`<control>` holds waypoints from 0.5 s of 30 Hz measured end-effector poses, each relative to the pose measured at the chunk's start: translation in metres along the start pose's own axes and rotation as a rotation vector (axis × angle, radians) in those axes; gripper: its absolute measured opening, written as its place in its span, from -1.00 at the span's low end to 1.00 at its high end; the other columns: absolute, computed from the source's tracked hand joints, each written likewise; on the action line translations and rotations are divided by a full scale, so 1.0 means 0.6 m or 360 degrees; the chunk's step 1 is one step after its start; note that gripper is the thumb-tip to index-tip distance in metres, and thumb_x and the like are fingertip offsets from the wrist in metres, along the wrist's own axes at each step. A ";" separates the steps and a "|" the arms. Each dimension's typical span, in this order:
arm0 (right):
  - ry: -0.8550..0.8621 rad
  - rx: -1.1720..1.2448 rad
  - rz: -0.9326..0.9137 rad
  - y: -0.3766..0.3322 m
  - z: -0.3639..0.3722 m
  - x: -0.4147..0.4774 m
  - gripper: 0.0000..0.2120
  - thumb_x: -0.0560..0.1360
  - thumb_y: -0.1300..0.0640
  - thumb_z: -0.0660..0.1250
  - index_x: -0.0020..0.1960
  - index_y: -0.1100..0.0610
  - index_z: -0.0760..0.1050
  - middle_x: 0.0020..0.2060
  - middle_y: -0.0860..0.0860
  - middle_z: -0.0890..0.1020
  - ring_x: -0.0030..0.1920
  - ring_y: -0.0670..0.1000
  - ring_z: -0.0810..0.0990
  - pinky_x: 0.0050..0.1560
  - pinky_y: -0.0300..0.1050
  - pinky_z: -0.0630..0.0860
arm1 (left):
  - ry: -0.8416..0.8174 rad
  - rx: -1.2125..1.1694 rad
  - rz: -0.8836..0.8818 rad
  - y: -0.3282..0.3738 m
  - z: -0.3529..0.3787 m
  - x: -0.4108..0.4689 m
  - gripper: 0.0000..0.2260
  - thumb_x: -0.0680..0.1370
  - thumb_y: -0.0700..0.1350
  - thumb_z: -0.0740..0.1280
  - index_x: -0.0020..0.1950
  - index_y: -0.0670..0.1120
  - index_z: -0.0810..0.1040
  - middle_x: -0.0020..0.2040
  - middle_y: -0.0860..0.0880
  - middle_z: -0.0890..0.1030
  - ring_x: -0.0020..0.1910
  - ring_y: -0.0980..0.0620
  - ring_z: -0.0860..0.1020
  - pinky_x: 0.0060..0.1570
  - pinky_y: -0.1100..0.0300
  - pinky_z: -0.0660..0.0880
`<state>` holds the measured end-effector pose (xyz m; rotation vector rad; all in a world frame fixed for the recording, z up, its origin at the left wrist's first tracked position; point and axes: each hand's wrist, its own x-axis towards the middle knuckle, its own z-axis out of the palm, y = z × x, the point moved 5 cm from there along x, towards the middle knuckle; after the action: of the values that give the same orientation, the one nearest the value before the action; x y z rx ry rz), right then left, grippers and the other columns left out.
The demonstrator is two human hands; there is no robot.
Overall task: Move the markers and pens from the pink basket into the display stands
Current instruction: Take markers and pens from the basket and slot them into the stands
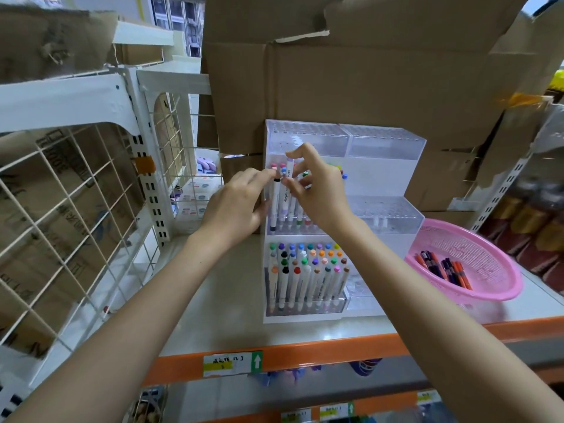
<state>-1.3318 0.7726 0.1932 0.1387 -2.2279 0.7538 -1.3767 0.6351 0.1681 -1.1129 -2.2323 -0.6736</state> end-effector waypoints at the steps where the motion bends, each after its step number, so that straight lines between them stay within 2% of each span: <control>1: -0.0011 -0.0010 -0.0003 0.001 0.001 -0.001 -0.68 0.46 0.27 0.43 0.16 0.17 0.41 -0.26 0.03 0.55 -0.34 0.01 0.57 -0.27 -0.15 0.51 | 0.0001 0.0004 0.0000 -0.001 0.000 0.000 -0.58 0.49 -0.19 0.38 0.34 -0.05 0.42 0.15 -0.07 0.53 0.11 -0.09 0.50 -0.16 -0.01 0.54; 5: -0.0192 -0.0063 0.0002 0.011 0.018 -0.014 -0.73 0.49 0.31 0.39 0.13 0.18 0.41 -0.37 0.02 0.56 -0.37 -0.03 0.54 -0.25 -0.20 0.48 | 0.0001 0.0022 0.0033 -0.005 -0.006 -0.003 -0.56 0.48 -0.19 0.38 0.34 0.00 0.43 0.15 -0.04 0.53 0.09 -0.09 0.51 -0.15 -0.03 0.56; 9: -0.0144 -0.0040 0.0048 0.017 0.017 -0.016 -0.74 0.49 0.32 0.38 0.13 0.18 0.41 -0.40 -0.02 0.54 -0.40 -0.12 0.49 -0.28 -0.27 0.43 | -0.0031 0.0036 0.0087 -0.006 -0.009 -0.006 -0.54 0.48 -0.20 0.38 0.36 0.01 0.43 0.19 -0.04 0.53 0.11 -0.08 0.52 -0.10 -0.01 0.56; 15: -0.0126 -0.0065 0.0045 0.013 0.016 -0.003 -0.77 0.49 0.29 0.39 0.10 0.18 0.43 -0.39 0.04 0.61 -0.38 0.01 0.57 -0.27 -0.19 0.48 | -0.0047 0.0001 0.0090 -0.010 -0.007 -0.011 -0.49 0.47 -0.24 0.37 0.39 0.02 0.39 0.29 -0.01 0.49 0.19 -0.07 0.51 -0.02 0.02 0.54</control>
<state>-1.3391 0.7735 0.1828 0.1191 -2.3233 0.7293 -1.3774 0.6257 0.1657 -1.1886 -2.2167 -0.6367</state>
